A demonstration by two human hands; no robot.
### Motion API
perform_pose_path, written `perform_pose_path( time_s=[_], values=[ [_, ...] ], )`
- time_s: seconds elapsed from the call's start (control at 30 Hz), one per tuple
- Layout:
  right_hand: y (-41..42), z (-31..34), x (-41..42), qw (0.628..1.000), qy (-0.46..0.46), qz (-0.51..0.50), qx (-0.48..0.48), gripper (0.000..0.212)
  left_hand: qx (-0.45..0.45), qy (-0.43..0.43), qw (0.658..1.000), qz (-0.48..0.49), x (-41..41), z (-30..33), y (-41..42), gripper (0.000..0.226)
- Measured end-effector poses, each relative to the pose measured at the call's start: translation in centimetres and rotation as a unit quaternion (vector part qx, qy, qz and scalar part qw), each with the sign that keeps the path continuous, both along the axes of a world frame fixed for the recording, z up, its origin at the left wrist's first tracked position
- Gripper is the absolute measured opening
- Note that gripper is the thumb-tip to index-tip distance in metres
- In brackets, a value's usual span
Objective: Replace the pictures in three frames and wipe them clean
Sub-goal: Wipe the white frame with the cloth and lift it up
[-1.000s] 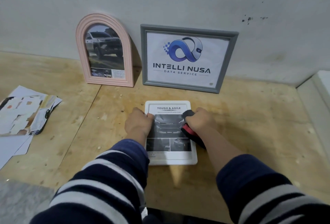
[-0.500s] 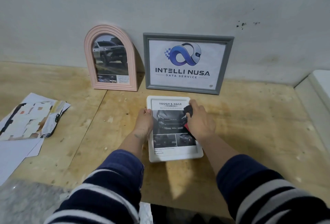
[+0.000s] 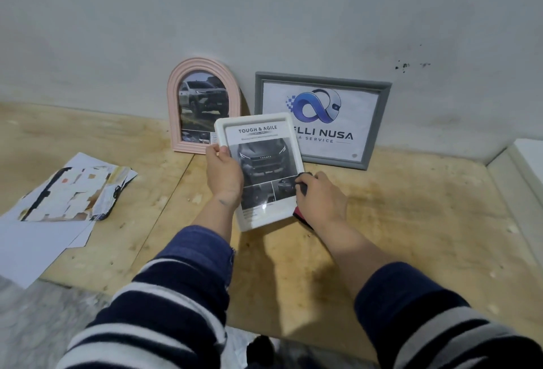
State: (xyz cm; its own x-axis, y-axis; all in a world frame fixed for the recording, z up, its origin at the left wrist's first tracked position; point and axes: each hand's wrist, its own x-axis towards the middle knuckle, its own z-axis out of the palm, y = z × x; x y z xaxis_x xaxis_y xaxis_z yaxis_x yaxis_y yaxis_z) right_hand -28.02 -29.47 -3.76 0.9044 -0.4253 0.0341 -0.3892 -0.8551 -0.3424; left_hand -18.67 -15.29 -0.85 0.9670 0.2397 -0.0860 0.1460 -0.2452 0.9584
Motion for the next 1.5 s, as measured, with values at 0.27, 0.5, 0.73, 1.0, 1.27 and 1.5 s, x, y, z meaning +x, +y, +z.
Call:
perform_pose_path(
  time_s=[0.27,0.5,0.73,1.0,1.27,1.5],
  values=[
    [2.0,1.1,1.2,0.996,0.010,0.008,0.086,0.024,-0.004,-0.065,0.997,0.040,1.3,3.0,2.3,0.026],
    [5.1,2.0,3.4,0.991,0.035,0.035,0.123,0.023,0.013,-0.076,0.995,0.059,2.5,3.3,4.2,0.023],
    [10.5,1.5,5.6,0.982,0.058,0.142,0.113,0.024,0.053,-0.070,0.990,0.108,3.5,2.2,8.5,0.027],
    [18.1,1.1,9.9,0.959,0.064,0.242,0.132,0.020,0.057,-0.062,0.972,0.220,5.6,2.2,19.7,0.029],
    [21.8,-1.8,16.3,0.954,0.114,0.221,0.167,0.038,0.059,-0.123,0.951,0.278,8.3,5.7,30.0,0.029],
    [24.5,-4.6,20.1,0.931,0.158,0.309,0.112,0.056,0.022,-0.100,0.954,0.283,9.2,3.5,33.5,0.029]
  ],
)
